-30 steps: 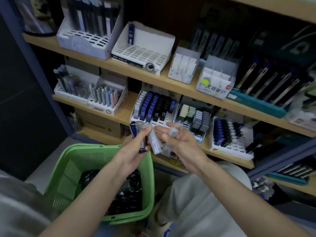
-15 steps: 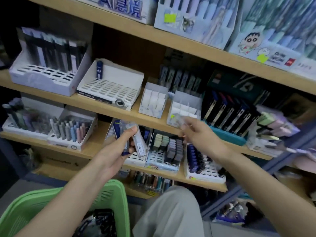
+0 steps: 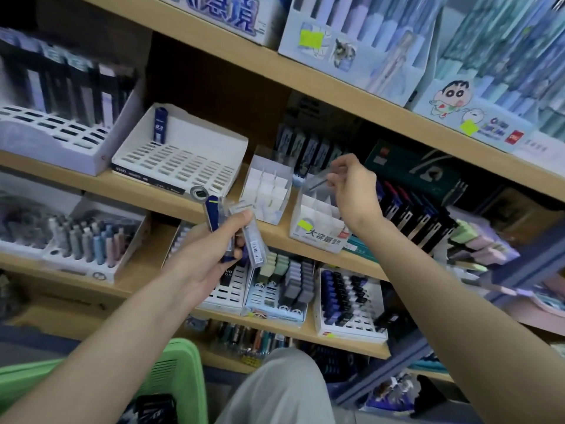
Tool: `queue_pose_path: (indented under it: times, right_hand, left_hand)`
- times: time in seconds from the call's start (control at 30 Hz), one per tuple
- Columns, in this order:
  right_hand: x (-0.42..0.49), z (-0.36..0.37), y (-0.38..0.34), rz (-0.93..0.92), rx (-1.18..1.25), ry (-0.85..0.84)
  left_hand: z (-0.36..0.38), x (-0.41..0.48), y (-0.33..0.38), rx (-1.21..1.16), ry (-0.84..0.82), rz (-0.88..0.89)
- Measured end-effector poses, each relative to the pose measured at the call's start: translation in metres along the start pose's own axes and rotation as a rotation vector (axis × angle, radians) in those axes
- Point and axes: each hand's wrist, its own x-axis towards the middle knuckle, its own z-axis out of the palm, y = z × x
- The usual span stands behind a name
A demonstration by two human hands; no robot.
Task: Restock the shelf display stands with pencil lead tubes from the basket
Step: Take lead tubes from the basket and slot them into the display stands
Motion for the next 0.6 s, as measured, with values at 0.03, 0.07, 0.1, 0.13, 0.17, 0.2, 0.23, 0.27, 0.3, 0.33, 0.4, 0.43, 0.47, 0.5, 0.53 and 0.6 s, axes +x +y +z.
queue_pose_path:
  times: [0.03,0.07,0.1,0.13,0.17,0.2,0.23,0.27,0.3,0.33,0.4,0.43,0.47,0.5,0.53,0.6]
  right_hand:
    - [0.002,0.003,0.003,-0.011,-0.028,-0.03]
    - [0.003,0.006,0.005,-0.033,-0.074,-0.073]
    - [0.003,0.008,0.007,-0.049,-0.121,-0.104]
    - [0.002,0.01,0.008,-0.055,-0.134,-0.124]
    - [0.002,0.009,0.009,-0.066,-0.135,-0.123]
    - [0.001,0.009,0.009,-0.073,-0.13,-0.121]
    - [0.002,0.009,0.01,-0.075,-0.108,-0.121]
    - [0.003,0.01,0.01,-0.063,-0.075,-0.123]
    - [0.005,0.011,0.009,-0.039,-0.033,-0.128]
    - [0.007,0.012,0.009,-0.016,0.001,-0.14]
    - [0.012,0.013,0.009,0.001,0.017,-0.155]
    - [0.014,0.013,0.008,-0.003,0.015,-0.159]
    - [0.017,0.014,0.007,-0.007,0.02,-0.165]
    - [0.019,0.015,0.007,-0.015,0.02,-0.17]
    - [0.021,0.017,0.007,-0.024,0.014,-0.169]
    - [0.024,0.02,0.008,-0.029,0.012,-0.147]
  left_hand:
    - [0.0,0.001,0.0,0.007,-0.004,0.003]
    - [0.001,0.002,0.0,0.013,-0.008,0.006]
    - [0.001,0.003,0.0,0.015,-0.014,0.011]
    - [0.001,0.004,-0.001,0.014,-0.02,0.014]
    - [0.001,0.004,-0.001,0.017,-0.025,0.017]
    - [0.002,0.005,-0.001,0.022,-0.028,0.019]
    - [0.002,0.006,-0.001,0.024,-0.028,0.017]
    - [0.002,0.007,-0.001,0.026,-0.028,0.015]
    - [0.001,0.008,-0.002,0.027,-0.029,0.013]
    - [0.001,0.01,-0.002,0.027,-0.03,0.011]
    - [0.002,0.012,-0.002,0.031,-0.03,0.009]
    - [0.002,0.012,-0.002,0.034,-0.034,0.009]
    - [0.002,0.013,-0.002,0.037,-0.036,0.009]
    - [0.003,0.014,-0.003,0.038,-0.038,0.009]
    - [0.004,0.014,-0.003,0.037,-0.039,0.01]
    - [0.005,0.015,-0.003,0.036,-0.043,0.008]
